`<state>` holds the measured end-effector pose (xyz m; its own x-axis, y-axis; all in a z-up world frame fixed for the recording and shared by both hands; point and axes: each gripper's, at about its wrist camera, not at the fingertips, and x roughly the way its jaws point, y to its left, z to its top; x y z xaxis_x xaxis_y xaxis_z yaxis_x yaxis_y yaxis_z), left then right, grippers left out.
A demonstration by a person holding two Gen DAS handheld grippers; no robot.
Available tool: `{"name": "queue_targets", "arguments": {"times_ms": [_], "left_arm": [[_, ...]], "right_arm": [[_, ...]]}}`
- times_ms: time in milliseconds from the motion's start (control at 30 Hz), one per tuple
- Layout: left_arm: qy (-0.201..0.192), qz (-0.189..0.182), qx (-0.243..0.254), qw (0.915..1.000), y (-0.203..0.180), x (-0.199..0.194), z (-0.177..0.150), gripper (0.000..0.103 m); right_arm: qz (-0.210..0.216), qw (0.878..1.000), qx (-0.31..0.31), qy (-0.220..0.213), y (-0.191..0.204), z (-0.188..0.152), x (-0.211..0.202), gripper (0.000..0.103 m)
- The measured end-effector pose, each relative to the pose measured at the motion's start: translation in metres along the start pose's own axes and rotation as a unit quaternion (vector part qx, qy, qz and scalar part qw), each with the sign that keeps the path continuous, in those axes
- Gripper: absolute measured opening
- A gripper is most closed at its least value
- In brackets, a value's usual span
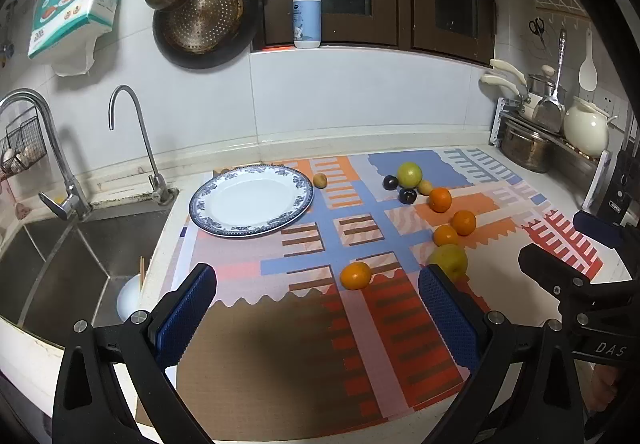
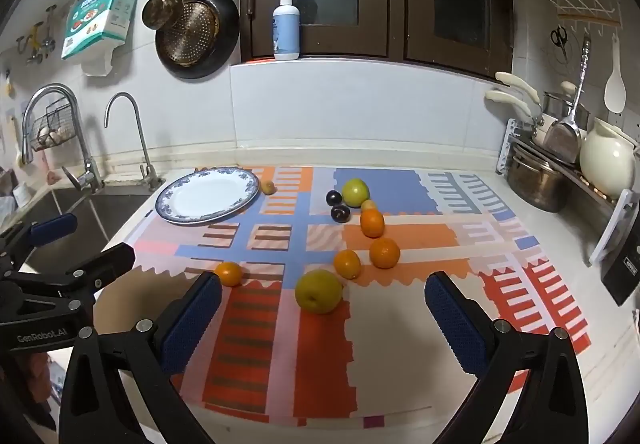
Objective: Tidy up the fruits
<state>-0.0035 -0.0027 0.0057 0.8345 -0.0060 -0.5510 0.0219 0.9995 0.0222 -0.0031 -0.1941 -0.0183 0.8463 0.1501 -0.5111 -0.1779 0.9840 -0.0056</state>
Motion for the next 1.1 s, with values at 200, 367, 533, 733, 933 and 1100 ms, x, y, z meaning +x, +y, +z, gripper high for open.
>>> {"name": "queue_targets", "arguments": {"times_ms": [200, 367, 533, 733, 933, 1100], "left_arm": [[-0.002, 0.001, 0.001, 1.0, -0.0002, 0.0015, 0.0014, 0.103], [-0.003, 0.001, 0.002, 1.0, 0.0002, 0.0036, 0.0025, 0.103], [-0.005, 0.002, 0.002, 1.0, -0.0009, 0.0048, 0.0042, 0.103], [-0.007, 0.002, 0.003, 1.0, -0.0014, 0.0041, 0.0033, 0.103], [-0.007, 0.004, 0.004, 1.0, -0.0024, 0.005, 0.003, 0.103], [-0.004, 0.0, 0.004, 1.0, -0.0035, 0.0081, 0.0033, 0.103]], "right_arm": [[0.002, 1.0, -0.001, -0.002, 0.0012, -0.0004, -0.0018, 0.102], [0.003, 1.0, -0.001, -0.002, 0.0023, 0.0, -0.0011, 0.102], [0.002, 1.0, 0.0, -0.003, 0.0023, 0.0004, -0.0006, 0.102], [0.002, 1.0, 0.0, -0.003, 0.0025, 0.0013, -0.0004, 0.102], [0.003, 1.0, 0.0, -0.002, 0.001, 0.0015, 0.0002, 0.102], [0.003, 1.0, 0.0, -0.002, 0.0006, 0.0015, 0.0008, 0.102]]}}
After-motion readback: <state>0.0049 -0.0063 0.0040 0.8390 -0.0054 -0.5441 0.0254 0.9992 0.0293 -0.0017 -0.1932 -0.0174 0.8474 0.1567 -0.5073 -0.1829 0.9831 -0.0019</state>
